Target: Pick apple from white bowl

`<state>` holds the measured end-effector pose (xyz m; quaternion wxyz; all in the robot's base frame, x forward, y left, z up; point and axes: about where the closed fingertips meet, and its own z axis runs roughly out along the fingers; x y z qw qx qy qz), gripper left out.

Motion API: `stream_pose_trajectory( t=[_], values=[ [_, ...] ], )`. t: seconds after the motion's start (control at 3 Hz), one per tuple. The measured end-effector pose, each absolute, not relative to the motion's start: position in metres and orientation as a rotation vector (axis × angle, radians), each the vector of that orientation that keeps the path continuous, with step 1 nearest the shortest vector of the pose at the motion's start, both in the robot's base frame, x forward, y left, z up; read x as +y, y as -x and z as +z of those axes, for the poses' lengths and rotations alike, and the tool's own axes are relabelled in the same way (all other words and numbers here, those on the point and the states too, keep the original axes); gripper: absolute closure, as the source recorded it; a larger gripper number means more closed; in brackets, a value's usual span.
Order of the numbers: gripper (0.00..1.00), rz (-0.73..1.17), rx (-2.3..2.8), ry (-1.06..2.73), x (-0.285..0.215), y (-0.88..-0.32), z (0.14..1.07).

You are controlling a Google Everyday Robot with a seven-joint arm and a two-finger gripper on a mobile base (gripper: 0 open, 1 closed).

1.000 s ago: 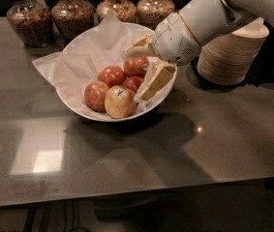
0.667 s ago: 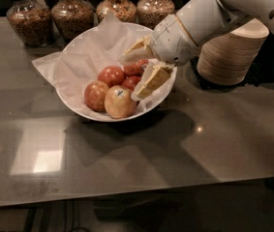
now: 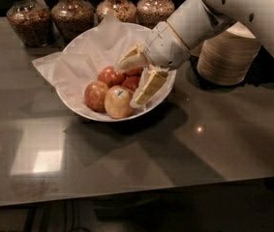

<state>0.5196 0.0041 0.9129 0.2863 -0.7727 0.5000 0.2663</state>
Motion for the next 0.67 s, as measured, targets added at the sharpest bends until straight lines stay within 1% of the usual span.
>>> stream_pose_trajectory(
  t=[0.67],
  values=[
    [0.34, 0.817, 1.273, 2.177, 0.026, -0.515, 0.9]
  ],
)
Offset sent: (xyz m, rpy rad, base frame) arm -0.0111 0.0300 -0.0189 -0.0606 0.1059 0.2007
